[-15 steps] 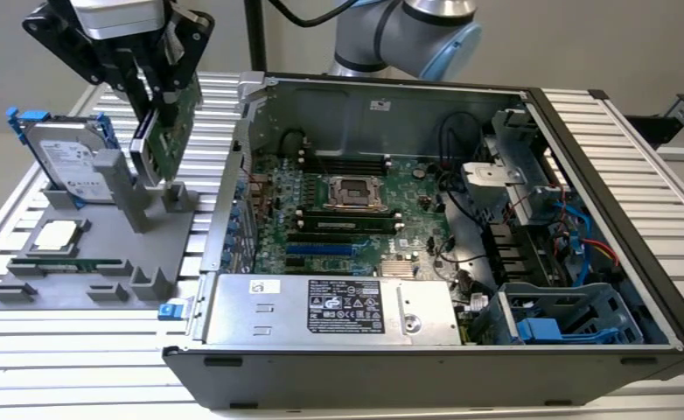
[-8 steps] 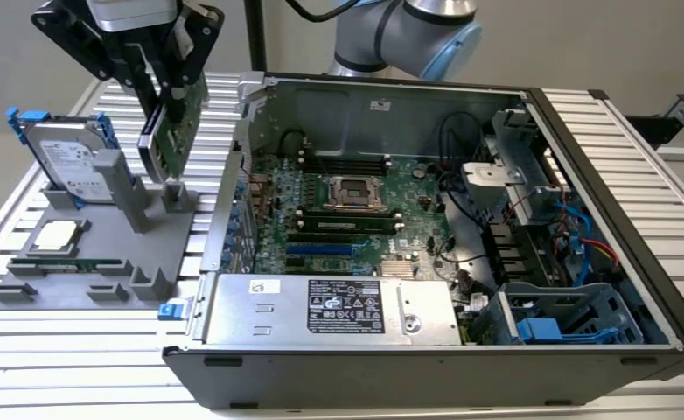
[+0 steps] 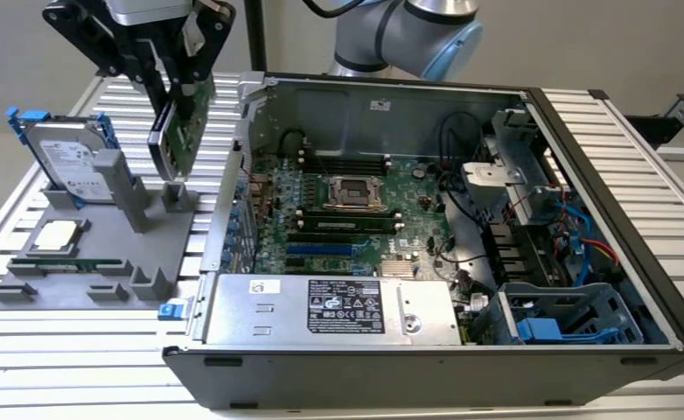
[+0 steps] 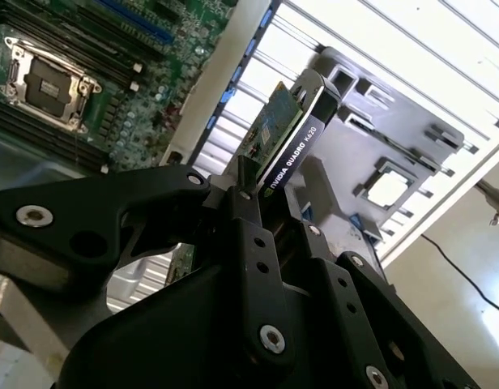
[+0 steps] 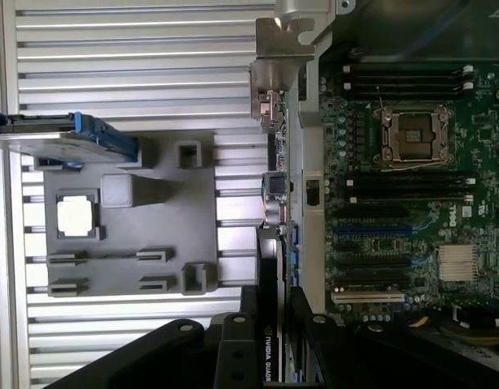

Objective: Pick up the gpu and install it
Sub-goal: 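Pick up the gpu and move the gpu toward the slot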

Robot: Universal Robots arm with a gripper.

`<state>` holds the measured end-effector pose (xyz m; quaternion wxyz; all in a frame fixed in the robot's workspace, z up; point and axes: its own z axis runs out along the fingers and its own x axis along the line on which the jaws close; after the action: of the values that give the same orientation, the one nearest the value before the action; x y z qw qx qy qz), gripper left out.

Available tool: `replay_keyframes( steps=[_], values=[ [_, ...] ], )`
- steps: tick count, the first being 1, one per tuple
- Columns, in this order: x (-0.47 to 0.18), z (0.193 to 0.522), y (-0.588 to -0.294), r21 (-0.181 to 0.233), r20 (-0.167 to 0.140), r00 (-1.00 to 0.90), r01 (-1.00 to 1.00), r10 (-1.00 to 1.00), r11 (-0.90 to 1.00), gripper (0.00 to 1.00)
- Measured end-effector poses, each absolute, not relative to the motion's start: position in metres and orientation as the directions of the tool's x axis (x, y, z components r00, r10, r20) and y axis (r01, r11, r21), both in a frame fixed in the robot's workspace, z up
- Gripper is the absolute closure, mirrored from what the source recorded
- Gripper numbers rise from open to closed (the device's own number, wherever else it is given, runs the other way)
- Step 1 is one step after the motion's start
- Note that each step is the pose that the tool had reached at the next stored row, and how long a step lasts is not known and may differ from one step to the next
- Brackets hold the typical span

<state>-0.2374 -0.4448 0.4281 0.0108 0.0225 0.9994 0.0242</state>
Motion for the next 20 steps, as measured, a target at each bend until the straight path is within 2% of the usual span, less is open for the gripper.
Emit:
replay_keyframes(
  steps=[20],
  values=[
    [-0.209, 0.428, -0.445, 0.049, -0.02, -0.999, 0.044, 0.045, 0.998, 1.0]
  ],
)
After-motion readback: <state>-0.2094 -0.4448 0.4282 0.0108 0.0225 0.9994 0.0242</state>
